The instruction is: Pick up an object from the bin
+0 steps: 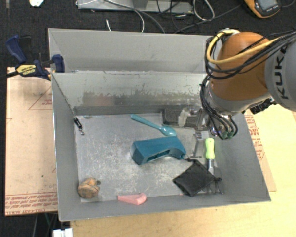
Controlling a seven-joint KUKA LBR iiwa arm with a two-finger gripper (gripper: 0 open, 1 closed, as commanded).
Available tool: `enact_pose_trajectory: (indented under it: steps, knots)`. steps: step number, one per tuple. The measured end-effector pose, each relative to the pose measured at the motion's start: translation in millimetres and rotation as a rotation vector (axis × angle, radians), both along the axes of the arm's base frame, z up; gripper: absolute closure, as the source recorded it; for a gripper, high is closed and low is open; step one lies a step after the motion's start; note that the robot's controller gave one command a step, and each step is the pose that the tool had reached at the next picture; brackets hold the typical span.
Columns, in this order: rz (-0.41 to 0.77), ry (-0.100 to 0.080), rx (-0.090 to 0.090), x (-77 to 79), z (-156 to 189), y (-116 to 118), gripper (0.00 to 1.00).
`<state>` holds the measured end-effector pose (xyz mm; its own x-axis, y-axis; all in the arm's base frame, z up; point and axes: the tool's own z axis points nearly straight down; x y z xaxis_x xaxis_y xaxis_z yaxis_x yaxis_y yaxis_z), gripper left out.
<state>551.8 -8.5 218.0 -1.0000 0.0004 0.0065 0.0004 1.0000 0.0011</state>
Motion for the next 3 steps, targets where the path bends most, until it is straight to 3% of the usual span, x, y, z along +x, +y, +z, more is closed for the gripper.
enact_pose_trajectory:
  steps: [1, 2, 3]
  knots:
    - [0.000, -0.008, 0.000, 1.5, 4.6, -0.1, 0.00]
    - [0.052, -0.008, 0.000, -2.5, -1.4, 20.4, 0.00]
    - [-0.071, -0.010, 0.000, 13.3, -24.0, 38.4, 0.00]
